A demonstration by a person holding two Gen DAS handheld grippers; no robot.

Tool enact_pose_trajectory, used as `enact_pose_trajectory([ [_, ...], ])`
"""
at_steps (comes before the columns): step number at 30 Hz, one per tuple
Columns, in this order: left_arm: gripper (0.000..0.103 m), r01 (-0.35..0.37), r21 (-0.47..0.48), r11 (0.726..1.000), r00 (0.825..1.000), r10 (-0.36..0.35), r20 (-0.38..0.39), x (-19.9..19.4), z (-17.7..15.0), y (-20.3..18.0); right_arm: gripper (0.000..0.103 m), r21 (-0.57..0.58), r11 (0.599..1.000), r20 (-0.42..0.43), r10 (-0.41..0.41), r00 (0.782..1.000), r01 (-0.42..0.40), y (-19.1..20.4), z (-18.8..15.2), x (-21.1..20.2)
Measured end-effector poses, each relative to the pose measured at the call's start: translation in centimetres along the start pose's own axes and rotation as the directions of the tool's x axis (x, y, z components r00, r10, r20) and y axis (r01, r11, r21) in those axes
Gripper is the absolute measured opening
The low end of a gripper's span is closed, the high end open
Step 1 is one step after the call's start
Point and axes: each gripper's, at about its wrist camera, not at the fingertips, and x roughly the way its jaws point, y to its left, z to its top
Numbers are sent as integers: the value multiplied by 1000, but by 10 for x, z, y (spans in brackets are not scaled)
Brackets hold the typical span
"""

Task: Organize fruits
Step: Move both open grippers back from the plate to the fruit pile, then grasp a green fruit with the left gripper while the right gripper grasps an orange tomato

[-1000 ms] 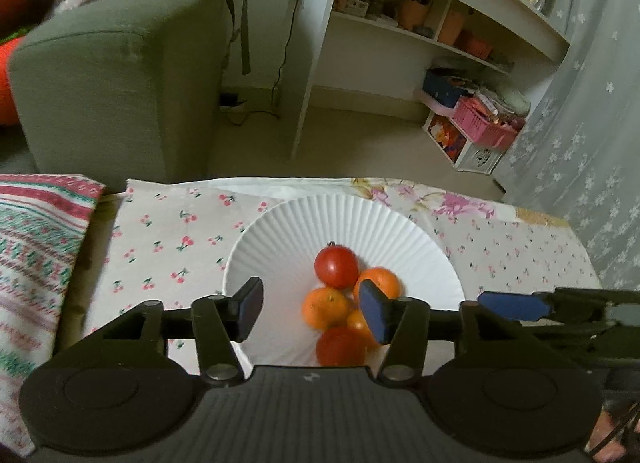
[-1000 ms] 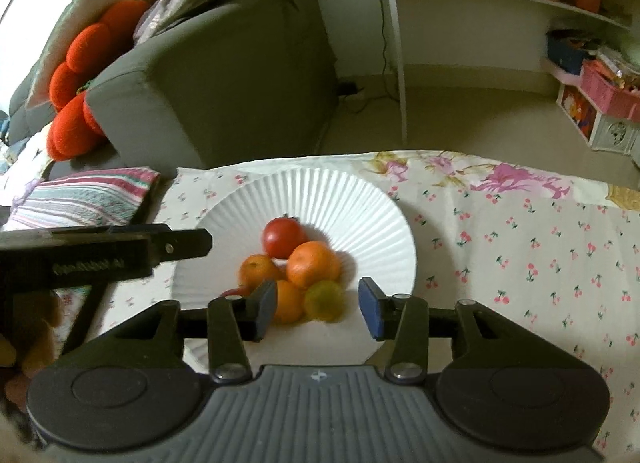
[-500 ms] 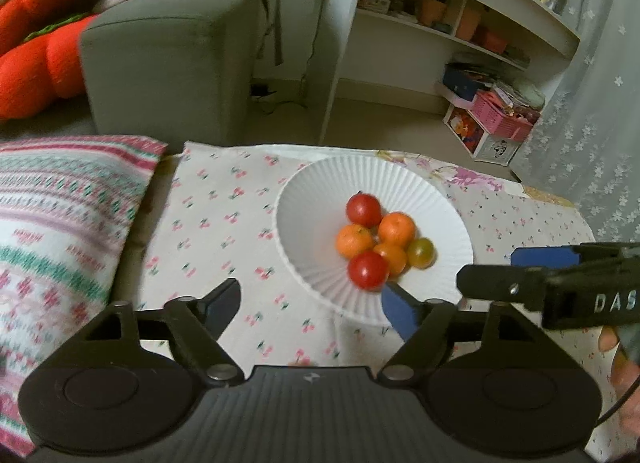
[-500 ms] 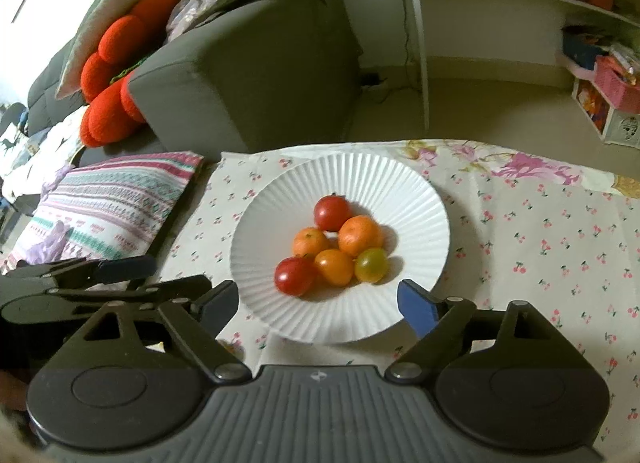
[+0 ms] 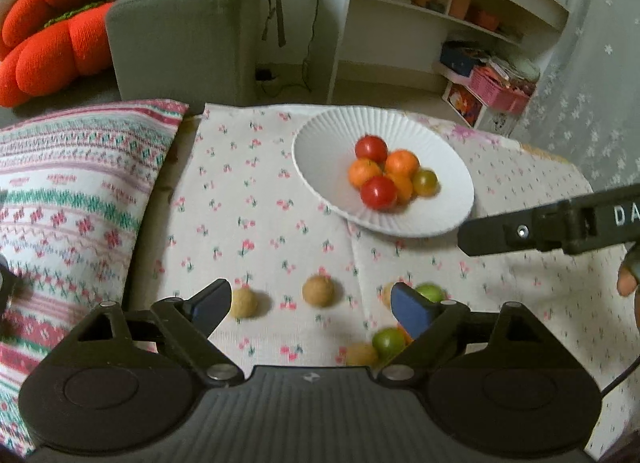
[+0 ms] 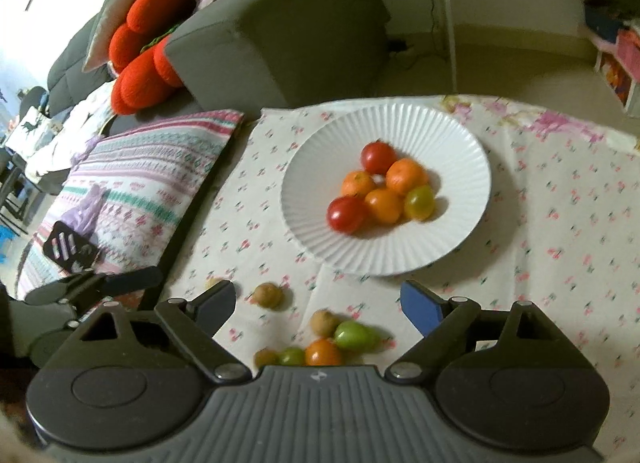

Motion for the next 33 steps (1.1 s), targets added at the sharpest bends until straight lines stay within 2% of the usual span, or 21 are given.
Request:
enact_pose_trajectory([
  [2, 82, 0, 12, 1000, 1000, 0, -10, 0, -8, 0, 84, -17, 1000, -13, -8, 1000, 8, 4, -6, 3],
  [5, 77, 4, 29, 1000, 1000, -3, -22, 2, -18, -1, 75, -37, 999, -52, -15, 999, 13, 8, -15, 12],
  [8, 71, 42, 37, 998, 998, -41, -40, 2, -28, -1, 70, -25, 1000, -81, -11, 997, 9, 6, -22, 18],
  [12, 66, 76, 79, 994, 996, -73, -46, 0, -38, -8, 65, 33, 999, -111, 1, 994, 3, -1, -28, 25],
  [15, 54, 126, 134, 983, 990, -115, -86, 3, -46, -18, 61, 94, 995, -119, 28, 993, -17, -8, -29, 27],
  [17, 51, 149, 167, 975, 986, -133, -104, 4, -50, -23, 59, 134, 991, -122, 46, 991, -29, -12, -29, 29],
  [24, 49, 156, 214, 964, 983, -130, -128, 8, -56, -32, 55, 148, 989, -138, 24, 990, -4, -11, -33, 40],
  [27, 45, 139, 231, 963, 982, -104, -158, 15, -58, -33, 51, 148, 989, -152, 10, 988, 13, -11, -35, 47],
  [33, 36, 145, 240, 960, 978, -103, -180, 18, -60, -33, 46, 175, 984, -144, -16, 990, 41, -14, -38, 55],
])
